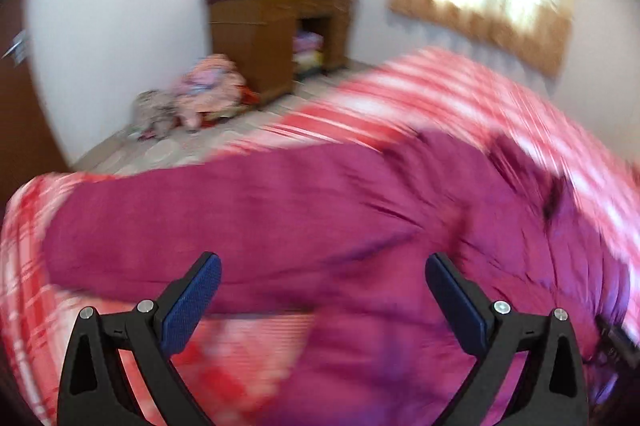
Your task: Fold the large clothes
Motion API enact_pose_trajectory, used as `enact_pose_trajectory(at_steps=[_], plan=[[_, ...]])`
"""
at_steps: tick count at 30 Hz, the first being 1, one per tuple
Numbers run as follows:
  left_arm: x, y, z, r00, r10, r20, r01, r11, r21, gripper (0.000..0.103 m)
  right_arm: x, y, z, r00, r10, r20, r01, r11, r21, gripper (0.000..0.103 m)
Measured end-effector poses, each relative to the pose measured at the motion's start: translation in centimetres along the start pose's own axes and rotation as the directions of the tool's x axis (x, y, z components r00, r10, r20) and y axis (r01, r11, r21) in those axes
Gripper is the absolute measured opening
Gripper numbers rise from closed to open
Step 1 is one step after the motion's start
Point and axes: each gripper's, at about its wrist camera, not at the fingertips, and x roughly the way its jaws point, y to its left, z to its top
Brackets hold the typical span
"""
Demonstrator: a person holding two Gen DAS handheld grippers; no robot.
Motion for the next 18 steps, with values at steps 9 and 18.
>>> enact_pose_trajectory(at_steps=[9, 18], plan=[[-2.0, 19.0, 0.4, 0.955, 0.295, -0.032, -0.286, 0.886, -0.365, 0.102, 0.0, 0.2, 0.0, 1.000, -0.010, 0.004, 0.010, 1.000, -0.001, 0.080], [2.8, 21.1, -2.2, 0.963, 0.210, -0.169, -0.265, 0.857, -0.442, 0.072, -0.1, 0.2, 0.0, 0.999, -0.036, 0.006, 0.036, 0.999, -0.002, 0.083]])
